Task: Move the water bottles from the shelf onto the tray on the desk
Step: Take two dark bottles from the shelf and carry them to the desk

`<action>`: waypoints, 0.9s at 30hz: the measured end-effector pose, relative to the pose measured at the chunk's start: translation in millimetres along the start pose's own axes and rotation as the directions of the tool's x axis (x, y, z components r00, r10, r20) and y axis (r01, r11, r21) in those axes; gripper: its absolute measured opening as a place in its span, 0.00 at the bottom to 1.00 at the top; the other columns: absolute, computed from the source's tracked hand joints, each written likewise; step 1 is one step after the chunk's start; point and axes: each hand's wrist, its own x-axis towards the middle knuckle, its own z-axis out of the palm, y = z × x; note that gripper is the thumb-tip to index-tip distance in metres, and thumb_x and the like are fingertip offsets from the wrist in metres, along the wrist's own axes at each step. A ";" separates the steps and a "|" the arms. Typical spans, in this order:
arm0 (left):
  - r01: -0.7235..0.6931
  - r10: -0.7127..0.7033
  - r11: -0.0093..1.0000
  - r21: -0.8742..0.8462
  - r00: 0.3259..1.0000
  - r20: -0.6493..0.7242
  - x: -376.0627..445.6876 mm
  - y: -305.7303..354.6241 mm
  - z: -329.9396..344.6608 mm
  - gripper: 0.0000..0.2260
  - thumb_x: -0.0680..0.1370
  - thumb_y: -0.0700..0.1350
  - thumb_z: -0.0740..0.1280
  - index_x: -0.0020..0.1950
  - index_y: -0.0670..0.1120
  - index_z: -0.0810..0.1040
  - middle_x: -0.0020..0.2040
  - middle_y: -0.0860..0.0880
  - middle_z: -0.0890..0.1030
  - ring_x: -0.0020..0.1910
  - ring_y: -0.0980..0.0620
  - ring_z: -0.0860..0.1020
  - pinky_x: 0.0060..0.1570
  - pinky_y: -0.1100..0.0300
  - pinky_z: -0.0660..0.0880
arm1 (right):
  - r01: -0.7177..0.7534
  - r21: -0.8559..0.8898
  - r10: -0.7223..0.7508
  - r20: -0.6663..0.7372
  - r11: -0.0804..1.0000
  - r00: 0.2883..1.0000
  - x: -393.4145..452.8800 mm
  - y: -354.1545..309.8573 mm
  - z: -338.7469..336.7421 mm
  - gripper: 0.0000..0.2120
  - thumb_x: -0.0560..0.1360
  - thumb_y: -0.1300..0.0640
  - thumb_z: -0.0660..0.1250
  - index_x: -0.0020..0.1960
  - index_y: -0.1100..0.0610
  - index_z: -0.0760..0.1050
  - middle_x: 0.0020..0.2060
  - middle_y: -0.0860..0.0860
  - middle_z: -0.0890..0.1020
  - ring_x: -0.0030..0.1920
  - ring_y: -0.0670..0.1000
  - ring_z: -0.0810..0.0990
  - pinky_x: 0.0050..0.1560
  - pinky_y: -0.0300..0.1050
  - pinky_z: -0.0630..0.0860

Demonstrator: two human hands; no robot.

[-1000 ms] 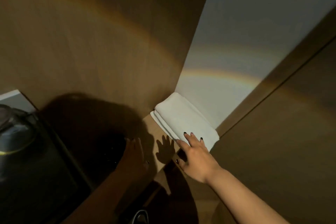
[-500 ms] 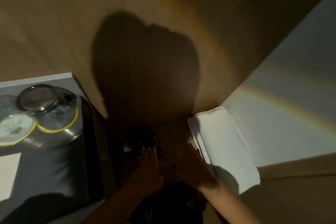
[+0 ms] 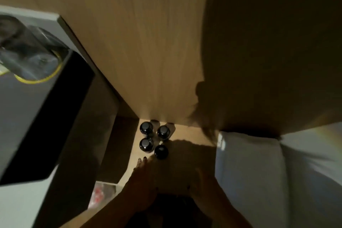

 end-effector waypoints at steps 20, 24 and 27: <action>-0.250 0.096 0.933 -0.259 0.866 -0.490 115.6 -21.1 115.1 0.30 0.73 0.28 0.64 0.72 0.49 0.62 0.73 0.54 0.54 0.74 0.55 0.54 0.72 0.57 0.56 | 0.022 0.112 -0.024 0.015 0.993 1.000 115.0 77.1 62.3 0.30 0.78 0.53 0.63 0.76 0.52 0.54 0.75 0.50 0.59 0.74 0.50 0.59 0.68 0.42 0.62; -0.190 0.100 0.965 -0.179 0.904 -0.417 120.4 -26.7 115.3 0.25 0.77 0.34 0.61 0.74 0.46 0.64 0.73 0.55 0.59 0.74 0.55 0.57 0.73 0.63 0.56 | 0.061 0.114 -0.064 0.022 0.992 0.998 115.0 72.9 58.7 0.31 0.78 0.53 0.64 0.76 0.53 0.53 0.75 0.51 0.59 0.74 0.51 0.59 0.68 0.42 0.62; -0.119 0.066 0.985 -0.124 0.929 -0.365 125.8 -29.8 111.1 0.23 0.79 0.35 0.60 0.72 0.48 0.65 0.73 0.49 0.66 0.73 0.52 0.63 0.70 0.60 0.60 | 0.068 0.107 -0.069 0.012 0.992 0.998 117.1 66.3 54.9 0.31 0.78 0.54 0.64 0.76 0.53 0.53 0.75 0.52 0.59 0.74 0.52 0.60 0.68 0.43 0.62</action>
